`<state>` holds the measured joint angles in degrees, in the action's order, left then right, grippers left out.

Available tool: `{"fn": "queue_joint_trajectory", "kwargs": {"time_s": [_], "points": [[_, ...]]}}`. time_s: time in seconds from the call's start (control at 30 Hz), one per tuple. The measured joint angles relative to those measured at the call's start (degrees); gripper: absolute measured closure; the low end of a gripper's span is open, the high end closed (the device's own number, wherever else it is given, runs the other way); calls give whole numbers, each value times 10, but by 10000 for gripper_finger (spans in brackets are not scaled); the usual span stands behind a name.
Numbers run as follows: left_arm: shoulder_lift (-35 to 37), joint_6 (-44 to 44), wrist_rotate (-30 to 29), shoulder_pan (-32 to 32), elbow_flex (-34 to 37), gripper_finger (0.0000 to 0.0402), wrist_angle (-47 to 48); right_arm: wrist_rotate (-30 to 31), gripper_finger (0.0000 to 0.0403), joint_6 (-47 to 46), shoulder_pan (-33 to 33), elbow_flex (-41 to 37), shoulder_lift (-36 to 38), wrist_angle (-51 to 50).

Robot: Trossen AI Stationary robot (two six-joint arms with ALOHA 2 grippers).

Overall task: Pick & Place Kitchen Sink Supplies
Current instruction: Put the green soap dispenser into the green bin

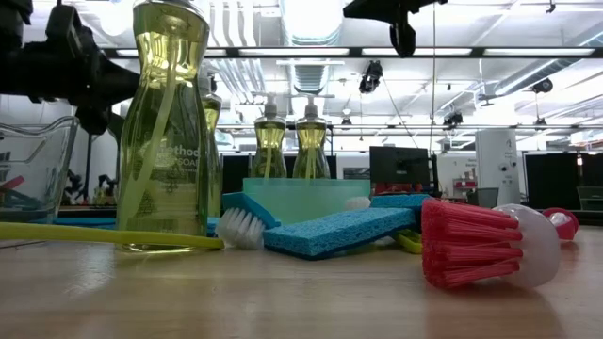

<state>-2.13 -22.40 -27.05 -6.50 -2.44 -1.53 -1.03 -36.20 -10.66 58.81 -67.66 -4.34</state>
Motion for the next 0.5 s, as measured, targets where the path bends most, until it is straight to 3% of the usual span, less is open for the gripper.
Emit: {"fn": "queue_joint_trajectory", "kwargs": {"time_s": [0.17,0.3,0.5], "points": [[0,-46,-20,0,0,401,-15,16,394,-4,-1,0,0,2],[0,-145,-38,0,0,401,-44,27,394,-3,-1,0,0,3],[0,-148,-36,0,0,370,-40,42,394,-18,-1,0,0,4]]}}
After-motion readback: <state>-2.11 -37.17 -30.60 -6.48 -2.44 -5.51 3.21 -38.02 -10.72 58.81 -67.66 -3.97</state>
